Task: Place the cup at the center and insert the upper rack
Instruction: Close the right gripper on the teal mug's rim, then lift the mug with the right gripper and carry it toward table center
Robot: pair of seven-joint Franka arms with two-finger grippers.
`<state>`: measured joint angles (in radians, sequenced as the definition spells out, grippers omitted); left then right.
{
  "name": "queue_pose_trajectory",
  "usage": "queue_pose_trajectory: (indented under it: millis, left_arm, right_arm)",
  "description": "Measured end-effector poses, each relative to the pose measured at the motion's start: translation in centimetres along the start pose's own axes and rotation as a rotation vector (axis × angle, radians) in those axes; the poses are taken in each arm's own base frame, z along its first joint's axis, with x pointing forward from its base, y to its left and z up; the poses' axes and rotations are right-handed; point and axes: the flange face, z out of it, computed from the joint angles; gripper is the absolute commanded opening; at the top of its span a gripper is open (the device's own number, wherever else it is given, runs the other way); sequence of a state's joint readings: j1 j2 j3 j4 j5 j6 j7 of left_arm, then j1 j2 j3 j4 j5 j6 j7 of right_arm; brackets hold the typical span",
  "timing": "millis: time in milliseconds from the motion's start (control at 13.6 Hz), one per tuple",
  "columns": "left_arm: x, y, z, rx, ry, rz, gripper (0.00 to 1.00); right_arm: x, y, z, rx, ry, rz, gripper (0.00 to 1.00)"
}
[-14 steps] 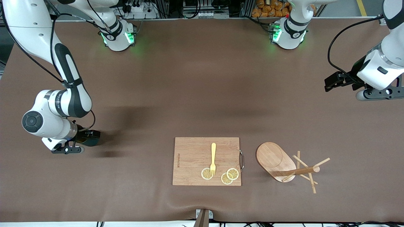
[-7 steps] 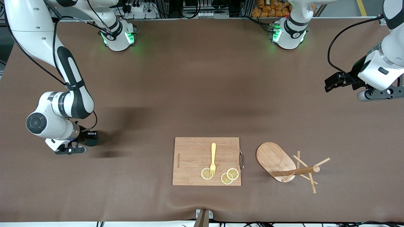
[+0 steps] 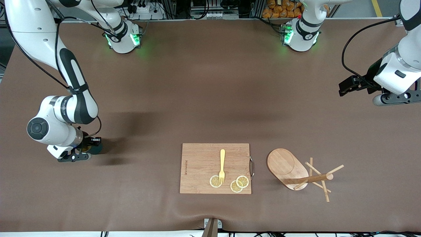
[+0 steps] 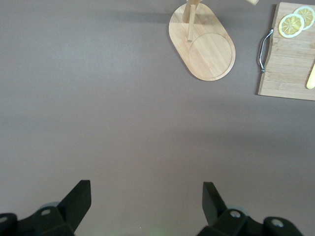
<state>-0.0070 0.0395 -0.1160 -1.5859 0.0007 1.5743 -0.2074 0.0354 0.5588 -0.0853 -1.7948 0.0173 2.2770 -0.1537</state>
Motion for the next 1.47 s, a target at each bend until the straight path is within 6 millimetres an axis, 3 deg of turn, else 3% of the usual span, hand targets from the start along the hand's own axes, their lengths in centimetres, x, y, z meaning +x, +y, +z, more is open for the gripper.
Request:
queue_pose_trajectory:
  millis: [440,660,807,1027,1467]
  left_arm:
    - [0.2,0.0,0.4,0.002,-0.006,-0.001,1.0]
    - [0.5,-0.7,0.8,0.006,-0.015,-0.012,1.0]
    - [0.6,-1.2,0.8,0.006,-0.015,-0.021,1.0]
    - [0.6,-1.2,0.8,0.006,-0.015,-0.021,1.0]
    - [0.8,-2.1,0.8,0.005,-0.015,-0.037,1.0]
  right_arm:
    - [1.3,-3.2,-2.1,0.009,0.043,-0.05,0.0]
    - [1.6,-6.4,-4.0,0.025,0.073,-0.087,0.0]
    - [1.7,-9.5,-5.0,0.045,0.089,-0.107,0.0]
    - [1.2,-15.9,-5.9,0.066,0.082,-0.093,0.0]
    - [-4.2,-34.6,-7.1,0.059,0.03,0.081,0.0]
